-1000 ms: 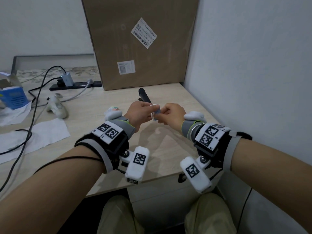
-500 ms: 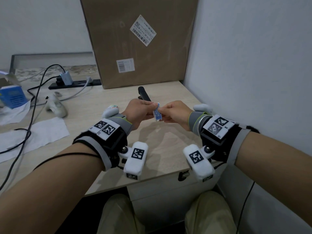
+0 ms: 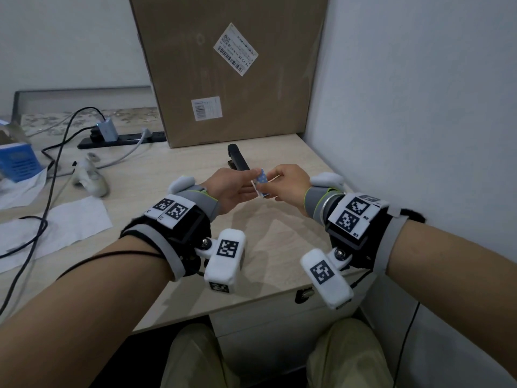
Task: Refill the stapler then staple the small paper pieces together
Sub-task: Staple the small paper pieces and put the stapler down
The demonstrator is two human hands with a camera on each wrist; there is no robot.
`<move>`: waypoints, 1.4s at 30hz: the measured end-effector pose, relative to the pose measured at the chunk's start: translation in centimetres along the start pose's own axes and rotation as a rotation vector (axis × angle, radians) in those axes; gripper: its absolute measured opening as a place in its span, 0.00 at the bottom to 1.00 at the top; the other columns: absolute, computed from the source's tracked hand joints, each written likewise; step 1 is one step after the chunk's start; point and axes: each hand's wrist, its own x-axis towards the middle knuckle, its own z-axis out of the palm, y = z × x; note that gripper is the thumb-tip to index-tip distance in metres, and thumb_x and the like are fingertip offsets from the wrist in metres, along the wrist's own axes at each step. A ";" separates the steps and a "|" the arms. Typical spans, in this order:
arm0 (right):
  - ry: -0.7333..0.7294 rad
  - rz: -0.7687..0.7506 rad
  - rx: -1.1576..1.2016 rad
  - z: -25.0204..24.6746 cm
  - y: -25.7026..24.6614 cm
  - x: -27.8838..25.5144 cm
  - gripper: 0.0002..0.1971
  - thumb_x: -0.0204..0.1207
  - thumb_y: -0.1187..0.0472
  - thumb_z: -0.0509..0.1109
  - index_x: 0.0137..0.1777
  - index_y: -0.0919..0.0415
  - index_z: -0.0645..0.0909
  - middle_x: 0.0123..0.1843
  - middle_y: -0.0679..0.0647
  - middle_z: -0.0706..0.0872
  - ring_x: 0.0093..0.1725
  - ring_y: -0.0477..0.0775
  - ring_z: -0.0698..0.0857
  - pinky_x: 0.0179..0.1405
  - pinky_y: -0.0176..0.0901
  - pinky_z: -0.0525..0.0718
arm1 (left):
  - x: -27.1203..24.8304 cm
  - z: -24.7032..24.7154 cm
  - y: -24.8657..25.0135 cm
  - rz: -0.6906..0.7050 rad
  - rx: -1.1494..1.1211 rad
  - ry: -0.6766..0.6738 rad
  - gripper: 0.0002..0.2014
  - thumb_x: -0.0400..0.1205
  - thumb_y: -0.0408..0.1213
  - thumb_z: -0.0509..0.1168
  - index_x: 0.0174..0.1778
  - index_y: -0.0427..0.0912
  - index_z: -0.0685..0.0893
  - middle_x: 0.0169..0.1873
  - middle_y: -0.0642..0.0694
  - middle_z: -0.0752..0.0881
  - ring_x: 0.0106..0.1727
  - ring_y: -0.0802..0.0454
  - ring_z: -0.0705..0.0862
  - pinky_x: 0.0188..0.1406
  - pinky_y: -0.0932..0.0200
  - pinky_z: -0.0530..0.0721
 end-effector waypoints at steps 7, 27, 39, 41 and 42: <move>-0.030 0.066 0.118 -1.0 0.4 0.8 0.06 0.78 0.64 0.68 0.52 0.61 0.83 0.46 0.58 0.85 0.41 0.53 0.86 0.37 0.36 0.81 | 0.9 -0.7 0.8 -0.048 0.026 0.086 0.24 0.86 0.42 0.55 0.70 0.25 0.69 0.62 0.30 0.80 0.59 0.41 0.82 0.59 0.53 0.80; 0.003 0.315 -0.287 -3.3 1.9 11.8 0.18 0.67 0.56 0.75 0.50 0.72 0.86 0.44 0.65 0.91 0.45 0.64 0.91 0.53 0.59 0.89 | 9.6 -1.1 3.4 -0.192 0.539 0.389 0.26 0.75 0.41 0.72 0.64 0.29 0.76 0.53 0.35 0.80 0.59 0.39 0.82 0.65 0.44 0.81; 0.081 0.366 -0.420 -7.1 3.9 15.5 0.12 0.66 0.56 0.74 0.41 0.64 0.79 0.40 0.61 0.83 0.39 0.62 0.83 0.34 0.45 0.80 | 12.2 4.0 4.9 -0.258 0.525 0.261 0.14 0.78 0.28 0.69 0.33 0.38 0.69 0.37 0.36 0.78 0.51 0.42 0.80 0.61 0.47 0.83; 0.100 0.382 -0.415 -7.9 4.0 15.7 0.12 0.67 0.57 0.74 0.43 0.64 0.77 0.40 0.61 0.82 0.39 0.61 0.81 0.29 0.41 0.75 | 12.3 5.0 5.0 -0.239 0.505 0.237 0.13 0.75 0.28 0.71 0.37 0.37 0.71 0.45 0.34 0.81 0.56 0.39 0.84 0.62 0.43 0.83; 0.111 0.387 -0.414 -8.4 4.3 15.8 0.12 0.67 0.58 0.74 0.43 0.64 0.77 0.40 0.61 0.82 0.39 0.61 0.81 0.31 0.41 0.75 | 12.6 5.8 5.0 -0.222 0.494 0.233 0.13 0.74 0.28 0.72 0.40 0.35 0.72 0.50 0.32 0.82 0.58 0.36 0.85 0.62 0.41 0.83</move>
